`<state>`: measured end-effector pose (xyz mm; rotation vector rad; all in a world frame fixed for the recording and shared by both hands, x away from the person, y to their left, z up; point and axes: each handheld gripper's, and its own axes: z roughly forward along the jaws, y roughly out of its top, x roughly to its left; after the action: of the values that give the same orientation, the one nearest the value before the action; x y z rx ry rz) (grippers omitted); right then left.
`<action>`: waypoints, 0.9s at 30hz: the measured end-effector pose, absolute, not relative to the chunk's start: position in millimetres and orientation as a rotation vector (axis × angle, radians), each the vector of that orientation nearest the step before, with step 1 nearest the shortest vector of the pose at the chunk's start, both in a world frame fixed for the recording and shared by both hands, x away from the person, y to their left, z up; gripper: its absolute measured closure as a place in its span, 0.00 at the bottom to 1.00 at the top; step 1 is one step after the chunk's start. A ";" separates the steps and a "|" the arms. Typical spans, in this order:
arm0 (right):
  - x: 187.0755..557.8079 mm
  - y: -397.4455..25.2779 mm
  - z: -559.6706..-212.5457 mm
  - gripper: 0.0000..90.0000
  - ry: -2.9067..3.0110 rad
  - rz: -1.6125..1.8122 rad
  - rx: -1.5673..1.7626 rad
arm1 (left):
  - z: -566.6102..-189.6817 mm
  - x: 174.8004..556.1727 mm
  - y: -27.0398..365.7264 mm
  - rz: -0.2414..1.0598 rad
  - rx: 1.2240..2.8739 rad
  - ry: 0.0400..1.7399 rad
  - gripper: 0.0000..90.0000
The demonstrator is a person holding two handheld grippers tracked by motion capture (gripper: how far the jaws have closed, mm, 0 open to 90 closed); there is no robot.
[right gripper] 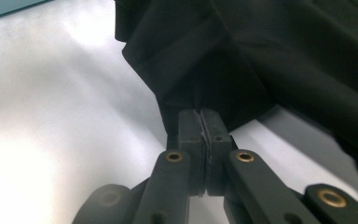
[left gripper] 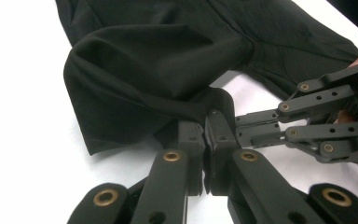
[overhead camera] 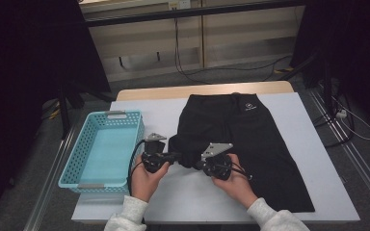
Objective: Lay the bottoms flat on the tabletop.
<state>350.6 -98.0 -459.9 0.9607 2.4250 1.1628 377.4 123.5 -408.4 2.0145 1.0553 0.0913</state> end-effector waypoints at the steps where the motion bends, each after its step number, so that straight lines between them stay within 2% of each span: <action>1: 350.6 -99.6 -459.0 0.99 2.425 1.170 0.958 | -408.0 377.4 123.3 0.092 2.010 1.052 0.97; 13: 336.7 -128.0 -438.9 1.00 2.389 1.262 0.982 | -406.2 379.4 120.6 0.077 2.013 1.013 0.97; 21: 327.3 -139.2 -441.5 1.00 2.397 1.276 1.015 | -409.3 380.1 115.6 0.054 2.031 0.998 0.96; 27: 328.3 -146.1 -450.1 1.00 2.419 1.232 1.037 | -421.2 384.8 115.3 0.049 2.050 1.028 0.82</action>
<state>328.3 -146.1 -450.1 1.0367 2.4192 1.2323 384.8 115.3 -421.2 2.0495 1.0277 0.0492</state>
